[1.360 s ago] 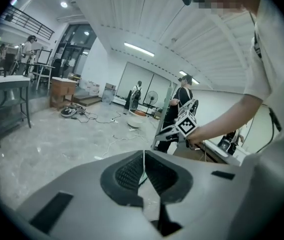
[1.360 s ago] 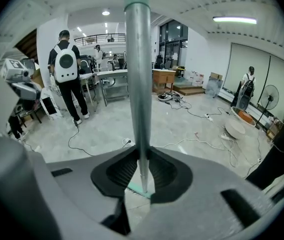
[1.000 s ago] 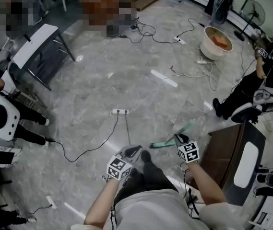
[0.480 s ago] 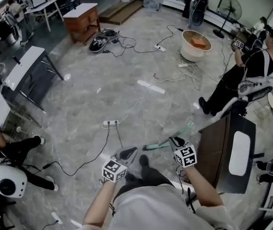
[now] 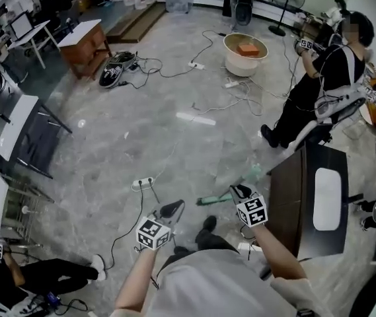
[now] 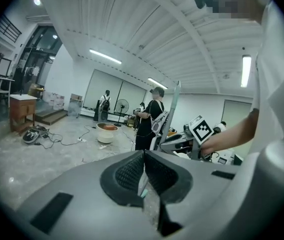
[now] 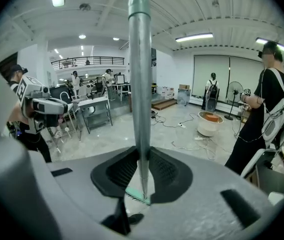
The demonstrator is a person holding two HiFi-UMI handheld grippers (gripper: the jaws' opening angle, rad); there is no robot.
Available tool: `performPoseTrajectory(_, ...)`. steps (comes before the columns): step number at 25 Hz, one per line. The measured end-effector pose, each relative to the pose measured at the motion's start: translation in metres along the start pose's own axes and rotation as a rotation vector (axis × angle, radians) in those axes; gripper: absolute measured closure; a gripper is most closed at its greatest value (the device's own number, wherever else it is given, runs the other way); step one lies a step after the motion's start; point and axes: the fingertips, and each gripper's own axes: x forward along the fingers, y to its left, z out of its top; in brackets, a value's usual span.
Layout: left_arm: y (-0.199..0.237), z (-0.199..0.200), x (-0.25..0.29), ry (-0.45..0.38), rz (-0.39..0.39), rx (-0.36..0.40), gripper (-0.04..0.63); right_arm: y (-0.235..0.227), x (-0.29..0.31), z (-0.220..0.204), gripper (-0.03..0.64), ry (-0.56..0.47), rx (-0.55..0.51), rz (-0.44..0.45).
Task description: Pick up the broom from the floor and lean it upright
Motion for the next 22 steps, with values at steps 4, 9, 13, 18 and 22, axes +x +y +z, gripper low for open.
performPoseTrajectory(4,0.002,0.013,0.05,0.028,-0.058,0.02,0.584,-0.042,0.007,0.001,0.543,0.002,0.026,-0.044)
performPoseTrajectory(9,0.004,0.022,0.108,0.063,-0.121,0.042,0.584,-0.099,0.015,-0.004,0.543,0.001,0.074,-0.103)
performPoseTrajectory(13,0.01,0.031,0.154,0.081,-0.161,0.059,0.584,-0.14,0.023,-0.011,0.543,0.009,0.112,-0.144)
performPoseTrajectory(18,-0.002,0.045,0.207,0.095,-0.241,0.099,0.584,-0.182,0.013,-0.024,0.541,0.023,0.156,-0.195)
performPoseTrajectory(22,-0.007,0.057,0.24,0.112,-0.33,0.124,0.584,-0.204,-0.001,-0.027,0.541,0.018,0.213,-0.27)
